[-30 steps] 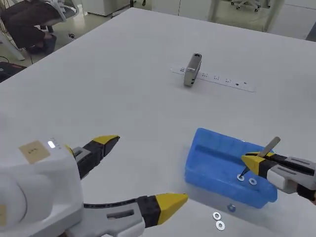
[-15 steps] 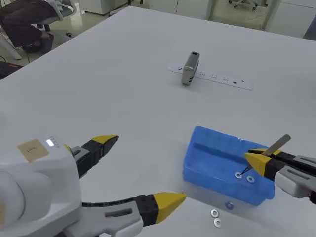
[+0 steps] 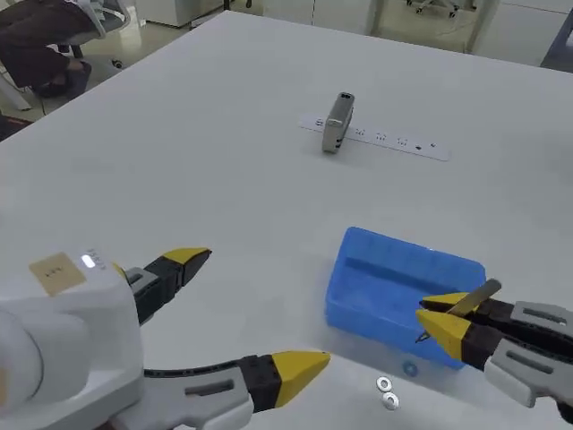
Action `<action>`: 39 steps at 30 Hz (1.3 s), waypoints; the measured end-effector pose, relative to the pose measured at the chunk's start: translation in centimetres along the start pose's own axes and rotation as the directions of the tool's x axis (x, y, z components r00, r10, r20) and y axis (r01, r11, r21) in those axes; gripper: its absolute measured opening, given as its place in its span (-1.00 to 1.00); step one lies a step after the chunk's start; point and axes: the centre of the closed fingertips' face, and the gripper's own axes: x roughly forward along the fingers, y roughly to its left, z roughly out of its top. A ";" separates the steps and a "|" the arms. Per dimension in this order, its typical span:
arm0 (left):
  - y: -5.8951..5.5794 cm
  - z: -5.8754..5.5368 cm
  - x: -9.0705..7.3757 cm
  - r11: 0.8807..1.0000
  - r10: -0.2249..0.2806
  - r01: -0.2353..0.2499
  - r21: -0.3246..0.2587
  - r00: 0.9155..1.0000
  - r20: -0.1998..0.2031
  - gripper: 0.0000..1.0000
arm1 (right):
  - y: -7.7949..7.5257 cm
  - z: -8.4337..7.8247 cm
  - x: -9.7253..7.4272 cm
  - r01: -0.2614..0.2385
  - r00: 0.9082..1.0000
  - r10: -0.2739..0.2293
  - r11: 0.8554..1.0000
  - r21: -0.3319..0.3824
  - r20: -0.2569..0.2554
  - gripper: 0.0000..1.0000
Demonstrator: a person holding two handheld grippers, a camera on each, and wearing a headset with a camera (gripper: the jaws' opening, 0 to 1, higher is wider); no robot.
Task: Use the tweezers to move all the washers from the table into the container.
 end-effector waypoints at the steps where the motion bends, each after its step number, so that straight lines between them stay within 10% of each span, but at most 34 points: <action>1: 0.0 0.0 0.0 1.000 0.000 0.000 0.002 1.000 -0.001 0.78 | 0.2 -0.5 0.3 -0.006 1.000 0.006 1.000 -0.001 -0.005 -0.98; 16: 0.0 -0.3 0.0 1.000 -0.001 0.001 0.011 1.000 -0.016 0.73 | -0.4 -4.8 1.7 -0.038 0.994 0.027 0.993 -0.108 -0.102 -0.98; 39: 0.0 -0.6 0.1 1.000 -0.007 0.008 0.021 0.999 -0.032 0.72 | 3.7 -4.7 0.6 -0.065 0.995 0.070 0.996 0.060 -0.073 -0.98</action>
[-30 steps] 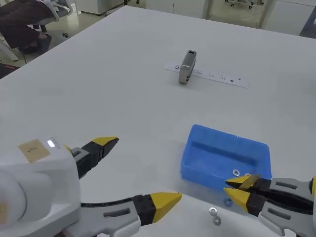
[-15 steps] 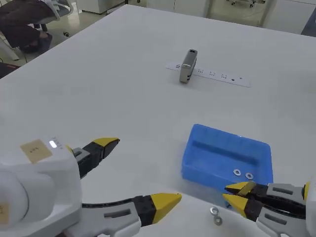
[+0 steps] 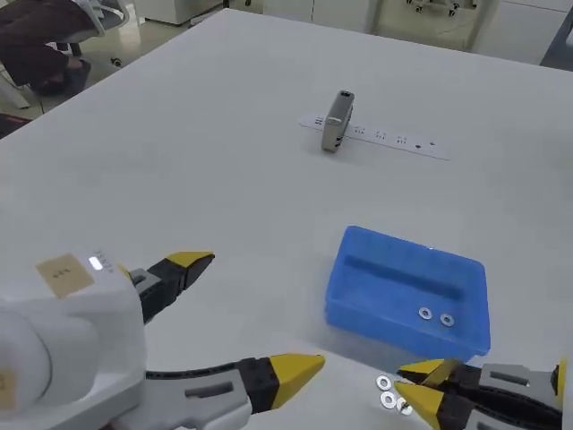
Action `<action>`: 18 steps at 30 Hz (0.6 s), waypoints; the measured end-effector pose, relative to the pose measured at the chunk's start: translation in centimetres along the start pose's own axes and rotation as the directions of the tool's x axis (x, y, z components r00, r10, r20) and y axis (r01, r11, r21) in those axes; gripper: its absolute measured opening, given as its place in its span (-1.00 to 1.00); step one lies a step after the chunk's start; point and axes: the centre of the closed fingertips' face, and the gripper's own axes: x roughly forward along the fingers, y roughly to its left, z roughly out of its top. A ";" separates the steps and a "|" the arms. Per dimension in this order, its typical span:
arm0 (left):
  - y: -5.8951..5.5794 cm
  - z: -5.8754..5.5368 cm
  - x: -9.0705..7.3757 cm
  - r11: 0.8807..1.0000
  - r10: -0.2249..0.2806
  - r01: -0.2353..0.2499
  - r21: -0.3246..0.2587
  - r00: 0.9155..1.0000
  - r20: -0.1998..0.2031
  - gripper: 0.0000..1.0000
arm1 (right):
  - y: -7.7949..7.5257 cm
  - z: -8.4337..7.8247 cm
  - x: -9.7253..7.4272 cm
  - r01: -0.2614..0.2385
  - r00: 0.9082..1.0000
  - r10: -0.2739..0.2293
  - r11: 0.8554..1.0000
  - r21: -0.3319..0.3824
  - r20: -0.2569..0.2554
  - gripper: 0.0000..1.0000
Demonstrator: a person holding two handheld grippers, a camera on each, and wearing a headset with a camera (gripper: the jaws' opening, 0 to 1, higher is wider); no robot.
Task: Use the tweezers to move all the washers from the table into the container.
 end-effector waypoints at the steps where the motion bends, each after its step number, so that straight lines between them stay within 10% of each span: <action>1: 0.0 0.0 0.0 1.000 0.000 0.000 0.000 1.000 0.000 0.72 | 0.2 0.0 0.0 -0.002 1.000 0.002 1.000 0.006 0.004 -0.98; 18: -0.1 -0.3 0.0 1.000 -0.007 0.007 0.012 1.000 -0.015 0.71 | 1.2 0.9 -0.1 -0.011 0.998 0.005 0.994 0.111 0.055 -0.94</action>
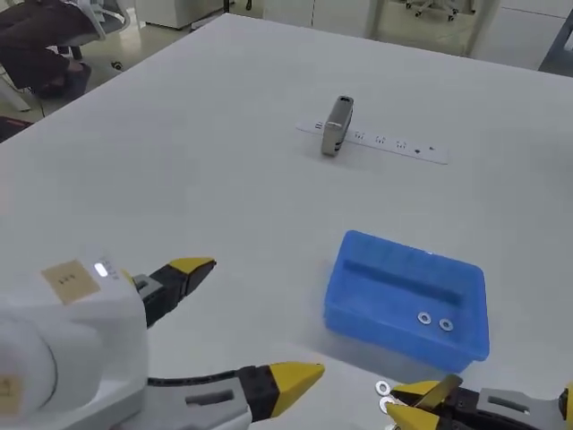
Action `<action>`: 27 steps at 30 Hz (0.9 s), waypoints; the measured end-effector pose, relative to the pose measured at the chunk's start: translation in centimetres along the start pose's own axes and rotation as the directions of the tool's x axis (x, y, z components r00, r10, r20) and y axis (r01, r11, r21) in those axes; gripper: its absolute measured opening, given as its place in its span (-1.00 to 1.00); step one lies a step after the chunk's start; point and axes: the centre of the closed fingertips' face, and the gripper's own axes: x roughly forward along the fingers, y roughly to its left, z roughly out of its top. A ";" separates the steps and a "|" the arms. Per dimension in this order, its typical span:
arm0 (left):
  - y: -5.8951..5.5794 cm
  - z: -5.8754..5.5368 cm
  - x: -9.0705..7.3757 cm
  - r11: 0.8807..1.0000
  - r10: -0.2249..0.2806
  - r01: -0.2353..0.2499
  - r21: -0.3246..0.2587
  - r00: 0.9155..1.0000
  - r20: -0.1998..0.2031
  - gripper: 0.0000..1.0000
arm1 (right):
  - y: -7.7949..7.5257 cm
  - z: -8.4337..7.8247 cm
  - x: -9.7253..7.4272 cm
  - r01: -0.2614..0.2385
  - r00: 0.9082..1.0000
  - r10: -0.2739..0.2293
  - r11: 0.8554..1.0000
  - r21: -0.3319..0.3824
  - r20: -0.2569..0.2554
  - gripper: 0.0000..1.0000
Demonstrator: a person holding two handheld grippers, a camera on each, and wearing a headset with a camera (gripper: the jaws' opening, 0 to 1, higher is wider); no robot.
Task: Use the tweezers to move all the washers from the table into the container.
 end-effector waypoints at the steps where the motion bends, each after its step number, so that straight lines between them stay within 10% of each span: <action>1: 0.0 0.0 0.0 1.000 -0.001 0.001 0.001 1.000 0.002 0.71 | 0.0 0.1 0.0 0.004 1.000 -0.004 1.000 0.006 0.008 -0.94; 27: -0.1 0.4 -0.1 1.000 0.000 0.000 -0.004 1.000 0.023 0.72 | 0.8 -1.0 0.0 -0.026 0.999 0.024 0.997 -0.073 -0.031 -0.94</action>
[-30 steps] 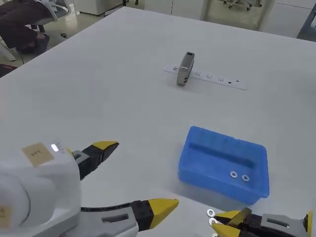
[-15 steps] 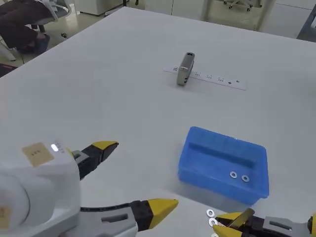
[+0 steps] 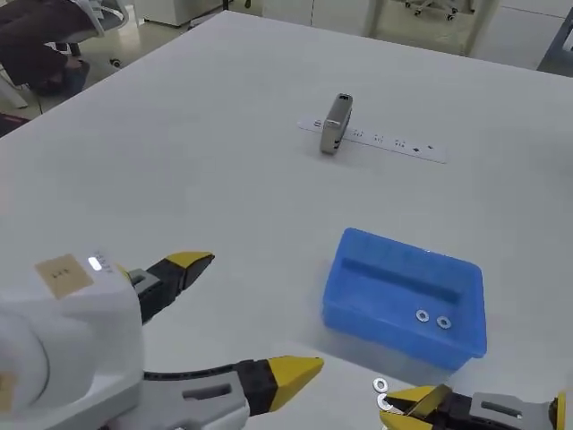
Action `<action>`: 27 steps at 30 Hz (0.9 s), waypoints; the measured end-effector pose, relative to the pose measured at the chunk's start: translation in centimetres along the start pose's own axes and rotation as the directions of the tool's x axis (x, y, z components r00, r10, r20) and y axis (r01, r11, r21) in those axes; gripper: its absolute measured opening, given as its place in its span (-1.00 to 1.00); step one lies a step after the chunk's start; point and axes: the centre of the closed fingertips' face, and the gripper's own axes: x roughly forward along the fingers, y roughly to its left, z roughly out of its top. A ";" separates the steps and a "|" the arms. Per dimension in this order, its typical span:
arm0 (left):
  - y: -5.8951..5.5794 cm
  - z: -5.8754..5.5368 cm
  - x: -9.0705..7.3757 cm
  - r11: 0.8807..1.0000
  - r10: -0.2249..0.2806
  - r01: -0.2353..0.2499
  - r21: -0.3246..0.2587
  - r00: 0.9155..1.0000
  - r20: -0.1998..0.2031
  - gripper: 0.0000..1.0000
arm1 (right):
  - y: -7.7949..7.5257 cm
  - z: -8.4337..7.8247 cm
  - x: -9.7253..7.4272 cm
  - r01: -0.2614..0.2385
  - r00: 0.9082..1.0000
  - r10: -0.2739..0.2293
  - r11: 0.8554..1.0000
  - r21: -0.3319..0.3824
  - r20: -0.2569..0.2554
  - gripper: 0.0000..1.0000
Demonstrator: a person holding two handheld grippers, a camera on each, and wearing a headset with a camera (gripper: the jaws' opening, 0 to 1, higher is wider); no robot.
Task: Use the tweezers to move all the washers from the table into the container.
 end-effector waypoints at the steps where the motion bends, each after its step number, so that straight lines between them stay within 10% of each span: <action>1: 0.0 0.0 0.0 1.000 0.001 -0.001 -0.001 1.000 0.002 0.72 | 0.0 0.0 0.0 0.000 1.000 0.000 1.000 0.001 0.000 -0.94; 15: -0.3 0.7 -0.1 1.000 -0.016 0.016 -0.019 0.999 0.031 0.74 | -1.2 3.3 -1.1 0.053 0.996 -0.058 0.996 0.069 0.074 -0.94; 27: -0.7 3.3 -0.8 0.995 -0.041 0.057 -0.079 0.982 0.184 0.87 | -2.0 5.0 -2.2 0.118 0.986 -0.128 0.988 0.095 0.103 -0.94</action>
